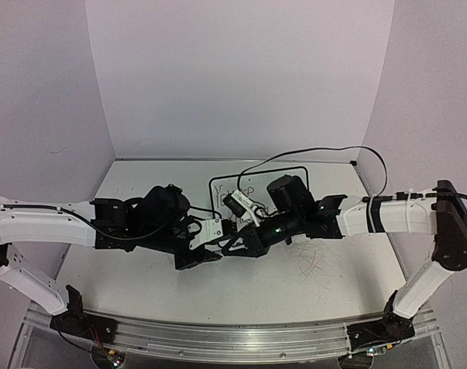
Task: Write a sentence on the whiteboard
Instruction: Pass from the right arm to the left
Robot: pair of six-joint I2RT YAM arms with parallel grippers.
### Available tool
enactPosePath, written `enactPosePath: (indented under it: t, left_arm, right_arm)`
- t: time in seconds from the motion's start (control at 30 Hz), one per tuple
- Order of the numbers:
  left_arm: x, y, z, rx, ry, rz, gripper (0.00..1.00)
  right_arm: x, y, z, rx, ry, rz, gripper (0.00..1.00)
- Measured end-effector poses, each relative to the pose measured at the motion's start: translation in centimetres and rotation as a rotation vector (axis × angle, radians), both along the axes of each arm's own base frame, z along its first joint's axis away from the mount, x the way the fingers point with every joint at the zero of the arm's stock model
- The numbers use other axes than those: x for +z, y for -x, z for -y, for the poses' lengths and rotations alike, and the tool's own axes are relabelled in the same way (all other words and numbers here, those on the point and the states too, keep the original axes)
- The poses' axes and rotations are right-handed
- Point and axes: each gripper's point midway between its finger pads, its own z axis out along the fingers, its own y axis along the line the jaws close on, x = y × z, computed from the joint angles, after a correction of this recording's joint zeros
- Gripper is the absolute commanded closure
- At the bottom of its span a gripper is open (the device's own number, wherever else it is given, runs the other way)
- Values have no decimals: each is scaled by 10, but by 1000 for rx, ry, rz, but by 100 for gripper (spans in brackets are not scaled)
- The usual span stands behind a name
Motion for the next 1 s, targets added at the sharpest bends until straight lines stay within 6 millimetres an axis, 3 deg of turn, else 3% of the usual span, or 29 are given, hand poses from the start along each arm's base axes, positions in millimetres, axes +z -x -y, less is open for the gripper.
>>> enactPosePath:
  t: [0.17,0.33,0.5,0.57,0.8,0.93,1.0]
  left_arm:
    - [-3,-1,4,-12,-5,-13,85]
    - [-4,-1,5,-15,-6,-14,93]
    - [-2,-3,6,-5,4,-15,99]
    - [-1,-5,6,0,9,-14,100]
    - [-7,-20,-3,94,7,-25,100]
    - [-23,-28,-22,190,12,-60,100]
    - [-26,-32,-33,259,31,-82,100]
  right_arm:
    - [3,0,0,0,-5,4,100]
    - [7,0,2,-5,-8,11,100]
    - [9,-2,3,-18,-8,22,89]
    - [10,-3,3,-27,-7,30,82]
    - [21,-26,15,-145,-1,92,32]
    - [40,-71,44,-343,1,162,14]
    - [55,-101,70,-499,16,230,8]
